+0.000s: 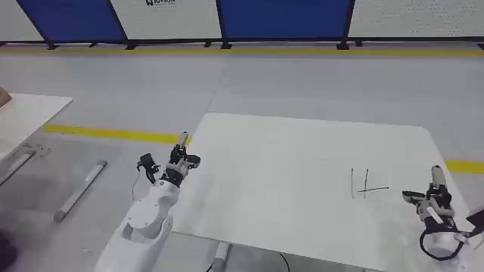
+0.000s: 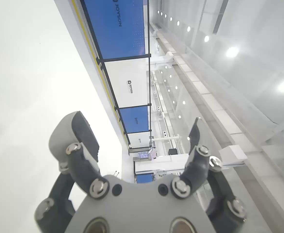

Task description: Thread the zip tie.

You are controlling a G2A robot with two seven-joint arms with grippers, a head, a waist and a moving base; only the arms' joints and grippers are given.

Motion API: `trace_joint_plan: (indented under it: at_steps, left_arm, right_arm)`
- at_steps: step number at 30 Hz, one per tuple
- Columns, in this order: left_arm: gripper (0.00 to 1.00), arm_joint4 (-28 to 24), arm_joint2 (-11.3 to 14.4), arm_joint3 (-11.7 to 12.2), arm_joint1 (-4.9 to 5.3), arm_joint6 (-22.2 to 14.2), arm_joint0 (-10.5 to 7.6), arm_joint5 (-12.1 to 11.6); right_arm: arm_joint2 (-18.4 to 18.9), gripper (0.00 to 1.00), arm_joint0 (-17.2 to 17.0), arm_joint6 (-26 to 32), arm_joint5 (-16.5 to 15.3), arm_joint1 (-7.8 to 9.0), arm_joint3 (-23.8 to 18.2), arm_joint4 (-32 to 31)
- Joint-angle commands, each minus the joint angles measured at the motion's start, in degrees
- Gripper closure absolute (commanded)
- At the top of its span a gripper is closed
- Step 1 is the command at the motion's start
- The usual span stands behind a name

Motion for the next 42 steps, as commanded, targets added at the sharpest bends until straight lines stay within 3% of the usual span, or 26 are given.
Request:
trace_joint_plan:
  at_steps: [1,2,3,4,7,14,17,18,21,35,37,42]
  left_arm:
    - [0.22,0.0,0.0,0.0,0.00,0.0,0.00,0.0]
    - [0.00,0.0,0.0,0.0,0.00,0.0,0.00,0.0]
    - [0.22,0.0,0.0,0.0,0.00,0.0,0.00,0.0]
    - [0.00,0.0,0.0,0.0,0.00,0.0,0.00,0.0]
    - [0.00,0.0,0.0,0.0,0.00,0.0,0.00,0.0]
    - [0.00,0.0,0.0,0.0,0.00,0.0,0.00,0.0]
    - [0.00,0.0,0.0,0.0,0.00,0.0,0.00,0.0]
    - [0.00,0.0,0.0,0.0,0.00,0.0,0.00,0.0]
    - [0.00,0.0,0.0,0.0,0.00,0.0,0.00,0.0]
    - [0.00,0.0,0.0,0.0,0.00,0.0,0.00,0.0]
    - [0.00,0.0,0.0,0.0,0.00,0.0,0.00,0.0]
    - [0.00,0.0,0.0,0.0,0.00,0.0,0.00,0.0]
  right_arm:
    - [0.0,0.00,0.0,0.0,0.0,0.00,0.0,0.0]
    - [0.0,0.00,0.0,0.0,0.0,0.00,0.0,0.0]
    - [0.0,0.22,0.0,0.0,0.0,0.00,0.0,0.0]
    - [0.0,0.00,0.0,0.0,0.0,0.00,0.0,0.0]
    - [-0.3,0.00,0.2,1.6,0.3,0.04,-0.1,-0.3]
    - [3.2,0.00,1.3,16.1,3.4,1.16,-1.4,-4.5]
    - [5.3,0.00,2.3,26.1,7.7,2.10,-3.2,-7.4]
    - [6.1,0.00,3.5,33.6,10.1,2.73,-3.5,-8.8]
    - [7.8,0.00,6.7,42.8,11.2,3.85,-2.3,-13.6]
    - [8.0,0.00,7.4,43.1,11.7,3.92,-1.7,-13.4]
    - [7.3,0.00,7.8,48.4,12.1,4.21,-1.2,-13.3]
    - [13.5,0.00,14.8,64.0,13.0,5.93,4.3,-8.4]
